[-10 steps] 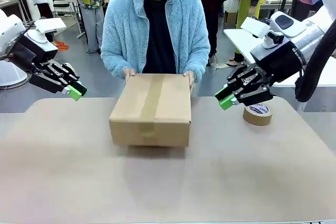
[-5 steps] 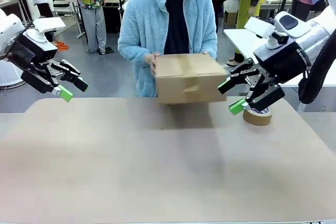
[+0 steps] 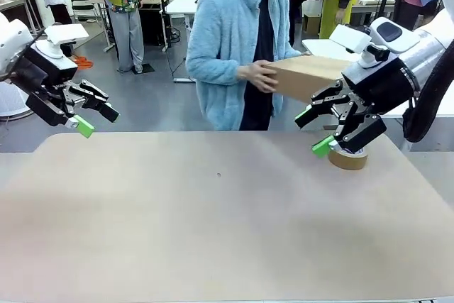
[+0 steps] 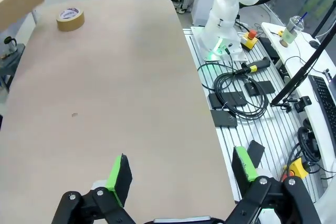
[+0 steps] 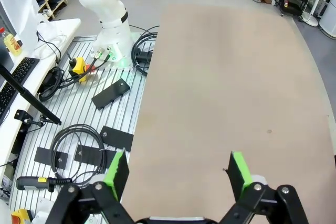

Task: Wrap the clocks to prevent damage.
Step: After the human seals the box with tape, release both hands from the side flaps of the Package Box.

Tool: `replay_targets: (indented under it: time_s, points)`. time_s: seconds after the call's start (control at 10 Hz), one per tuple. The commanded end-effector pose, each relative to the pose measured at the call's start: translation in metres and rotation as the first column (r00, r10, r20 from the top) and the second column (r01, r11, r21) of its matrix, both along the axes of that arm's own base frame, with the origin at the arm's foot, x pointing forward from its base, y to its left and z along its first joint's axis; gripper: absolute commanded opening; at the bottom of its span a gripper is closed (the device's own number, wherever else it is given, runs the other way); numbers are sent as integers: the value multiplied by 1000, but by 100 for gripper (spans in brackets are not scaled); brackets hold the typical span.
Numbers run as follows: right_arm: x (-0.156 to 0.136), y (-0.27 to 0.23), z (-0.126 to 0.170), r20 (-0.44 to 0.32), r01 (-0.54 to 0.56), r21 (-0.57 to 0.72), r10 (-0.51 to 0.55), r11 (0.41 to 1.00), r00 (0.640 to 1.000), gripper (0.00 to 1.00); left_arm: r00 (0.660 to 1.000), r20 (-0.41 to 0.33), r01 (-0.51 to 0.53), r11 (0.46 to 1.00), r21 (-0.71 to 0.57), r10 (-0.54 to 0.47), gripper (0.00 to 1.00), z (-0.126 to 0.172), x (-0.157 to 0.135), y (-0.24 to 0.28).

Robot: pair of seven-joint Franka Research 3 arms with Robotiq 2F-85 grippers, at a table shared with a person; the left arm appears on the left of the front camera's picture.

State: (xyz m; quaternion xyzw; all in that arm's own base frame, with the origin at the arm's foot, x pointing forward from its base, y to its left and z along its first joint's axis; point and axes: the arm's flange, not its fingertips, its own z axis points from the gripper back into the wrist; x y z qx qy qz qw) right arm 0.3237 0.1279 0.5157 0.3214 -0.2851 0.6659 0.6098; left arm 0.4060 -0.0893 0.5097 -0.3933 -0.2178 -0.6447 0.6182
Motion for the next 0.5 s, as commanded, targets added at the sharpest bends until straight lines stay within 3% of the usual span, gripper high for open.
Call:
replay_targets:
  time_s: [0.0,0.1,0.4]
  points:
    - [0,0,1,7,-1,8,1,1000,1000,100,999,38,-4,999,32,3,100,-1,-8,-4]
    - [0,0,1,7,-1,8,1,1000,1000,100,1000,0,0,1000,0,0,100,0,0,0]
    - [0,-1,1,3,1,0,-1,1000,1000,100,1000,4,0,1000,5,0,100,0,0,0]
